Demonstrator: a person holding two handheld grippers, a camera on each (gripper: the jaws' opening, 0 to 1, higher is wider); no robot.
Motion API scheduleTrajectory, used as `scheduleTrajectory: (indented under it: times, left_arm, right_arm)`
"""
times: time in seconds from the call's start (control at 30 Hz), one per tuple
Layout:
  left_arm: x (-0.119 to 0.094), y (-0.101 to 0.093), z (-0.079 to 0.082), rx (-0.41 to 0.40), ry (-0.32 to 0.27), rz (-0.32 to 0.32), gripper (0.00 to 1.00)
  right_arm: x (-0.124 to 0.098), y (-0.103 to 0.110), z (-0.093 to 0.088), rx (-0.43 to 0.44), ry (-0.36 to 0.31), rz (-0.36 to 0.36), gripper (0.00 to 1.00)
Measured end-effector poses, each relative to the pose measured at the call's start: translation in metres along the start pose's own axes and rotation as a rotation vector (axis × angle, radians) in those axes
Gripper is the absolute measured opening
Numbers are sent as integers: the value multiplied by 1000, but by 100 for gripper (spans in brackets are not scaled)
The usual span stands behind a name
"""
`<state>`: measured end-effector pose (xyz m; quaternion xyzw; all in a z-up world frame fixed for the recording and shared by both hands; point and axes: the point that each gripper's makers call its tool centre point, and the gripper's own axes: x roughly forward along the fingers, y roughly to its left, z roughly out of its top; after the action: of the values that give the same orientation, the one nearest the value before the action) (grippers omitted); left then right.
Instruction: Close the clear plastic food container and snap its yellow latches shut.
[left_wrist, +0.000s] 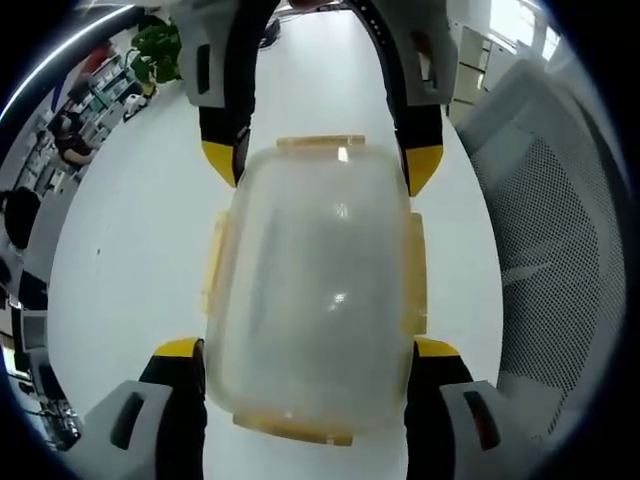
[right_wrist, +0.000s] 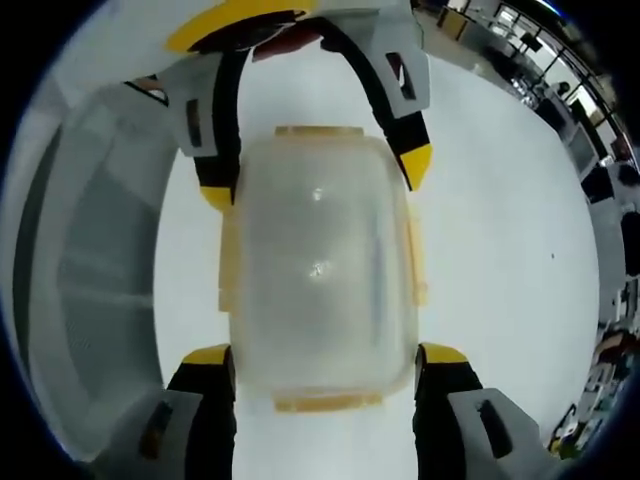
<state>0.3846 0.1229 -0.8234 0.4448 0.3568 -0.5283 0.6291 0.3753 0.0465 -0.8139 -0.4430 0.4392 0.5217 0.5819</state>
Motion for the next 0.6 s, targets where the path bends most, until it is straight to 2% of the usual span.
scheduleTrajectory:
  times: [0.6]
  left_arm:
    - [8, 27, 1, -5, 3, -4, 84]
  right_arm:
    - [2, -30, -1, -11, -4, 4, 73]
